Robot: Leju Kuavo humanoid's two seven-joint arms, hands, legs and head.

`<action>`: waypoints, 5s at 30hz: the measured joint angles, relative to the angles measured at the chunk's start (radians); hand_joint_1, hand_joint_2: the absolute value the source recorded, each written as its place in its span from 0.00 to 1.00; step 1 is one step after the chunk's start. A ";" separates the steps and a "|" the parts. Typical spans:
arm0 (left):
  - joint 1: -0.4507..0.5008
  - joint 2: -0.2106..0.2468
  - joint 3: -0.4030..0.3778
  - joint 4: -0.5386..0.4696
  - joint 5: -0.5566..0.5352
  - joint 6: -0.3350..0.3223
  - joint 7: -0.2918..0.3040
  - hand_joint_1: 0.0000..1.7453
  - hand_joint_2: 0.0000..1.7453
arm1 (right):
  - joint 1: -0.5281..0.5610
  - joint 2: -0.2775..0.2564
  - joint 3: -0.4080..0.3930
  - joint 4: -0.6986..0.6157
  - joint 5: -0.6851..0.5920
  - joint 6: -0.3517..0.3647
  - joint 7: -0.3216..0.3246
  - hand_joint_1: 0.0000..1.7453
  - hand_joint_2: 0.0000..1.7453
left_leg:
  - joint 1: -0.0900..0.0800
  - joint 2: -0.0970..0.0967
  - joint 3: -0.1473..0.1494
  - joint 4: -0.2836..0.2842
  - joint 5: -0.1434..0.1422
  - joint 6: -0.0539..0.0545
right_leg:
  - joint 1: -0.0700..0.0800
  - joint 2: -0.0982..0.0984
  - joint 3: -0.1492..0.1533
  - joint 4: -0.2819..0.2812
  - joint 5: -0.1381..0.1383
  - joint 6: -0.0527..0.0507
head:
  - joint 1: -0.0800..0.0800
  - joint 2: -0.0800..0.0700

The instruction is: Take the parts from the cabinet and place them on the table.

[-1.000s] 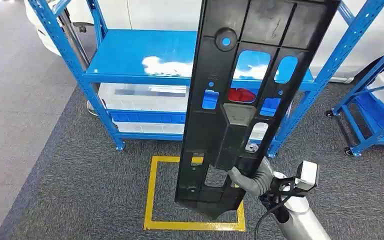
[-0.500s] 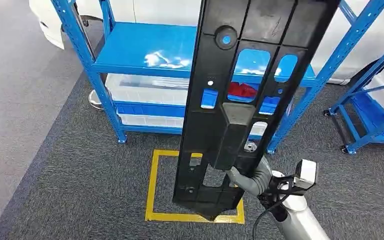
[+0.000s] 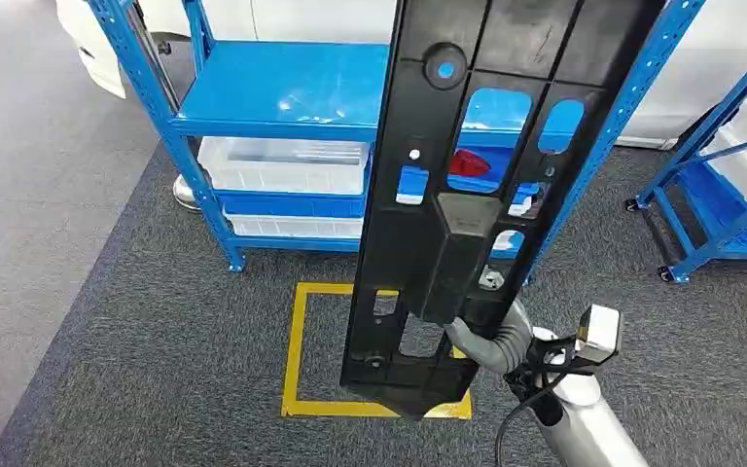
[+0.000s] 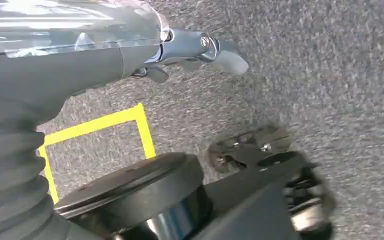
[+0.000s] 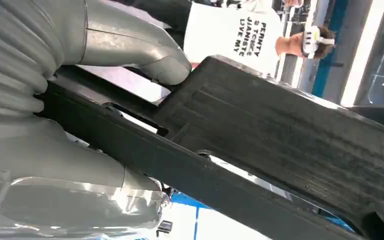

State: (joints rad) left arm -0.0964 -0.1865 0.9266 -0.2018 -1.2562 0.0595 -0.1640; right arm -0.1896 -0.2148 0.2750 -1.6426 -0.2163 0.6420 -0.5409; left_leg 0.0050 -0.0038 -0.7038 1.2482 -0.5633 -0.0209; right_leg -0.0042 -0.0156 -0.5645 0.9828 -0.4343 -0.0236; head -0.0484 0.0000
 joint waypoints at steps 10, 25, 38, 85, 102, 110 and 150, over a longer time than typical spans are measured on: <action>0.003 0.002 0.000 0.000 0.000 0.000 -0.002 0.00 1.00 | 0.000 0.000 0.003 0.000 0.000 0.000 0.003 1.00 1.00 | -0.007 -0.027 0.174 -0.238 0.082 0.034 | -0.001 0.053 -0.054 0.030 0.036 0.042 | 0.000 0.000; 0.002 0.000 0.000 0.000 -0.003 -0.003 0.003 0.00 1.00 | 0.013 0.002 0.003 -0.005 0.000 -0.008 0.019 1.00 1.00 | -0.011 0.102 0.159 -0.245 0.103 0.028 | 0.011 -0.042 -0.020 0.031 -0.009 0.023 | 0.000 0.000; 0.004 0.003 0.000 0.000 -0.006 -0.006 0.002 0.00 1.00 | 0.017 -0.005 0.003 -0.008 0.000 -0.003 0.019 1.00 1.00 | 0.009 -0.076 0.152 -0.227 0.086 0.016 | 0.001 0.108 -0.047 0.044 0.013 0.018 | 0.000 0.000; 0.014 -0.008 0.004 0.000 0.006 -0.008 0.013 0.00 1.00 | 0.147 -0.006 -0.098 -0.108 0.006 -0.012 -0.010 1.00 1.00 | -0.001 0.090 0.166 -0.251 0.092 0.017 | -0.001 -0.039 -0.035 0.030 -0.003 0.031 | 0.000 0.000; 0.016 -0.007 0.007 0.000 0.008 -0.014 0.023 0.00 1.00 | 0.300 -0.004 -0.175 -0.312 0.090 -0.032 -0.067 1.00 1.00 | 0.000 -0.058 0.161 -0.245 0.093 0.029 | -0.012 0.159 -0.039 0.026 0.005 0.035 | 0.000 0.000; 0.015 -0.010 0.012 0.000 0.009 -0.012 0.021 0.00 1.00 | 0.303 -0.004 -0.187 -0.332 0.097 -0.025 -0.072 1.00 1.00 | 0.006 -0.027 0.172 -0.264 0.103 0.045 | -0.006 0.063 -0.056 0.068 -0.021 0.041 | 0.000 0.000; 0.019 -0.015 0.025 0.000 0.000 -0.003 0.028 0.00 1.00 | 0.350 0.005 -0.229 -0.418 0.143 -0.048 -0.066 1.00 1.00 | -0.012 0.115 0.202 -0.263 0.067 0.020 | 0.002 -0.035 -0.032 0.033 -0.014 0.025 | 0.000 0.000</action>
State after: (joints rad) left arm -0.0771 -0.2018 0.9514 -0.2022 -1.2558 0.0568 -0.1358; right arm 0.1606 -0.2094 0.0462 -2.0611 -0.0732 0.5943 -0.6069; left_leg -0.0066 0.1112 -0.5020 0.9848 -0.4967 -0.0006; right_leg -0.0022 -0.0507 -0.5963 1.0159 -0.4484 0.0016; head -0.0481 0.0000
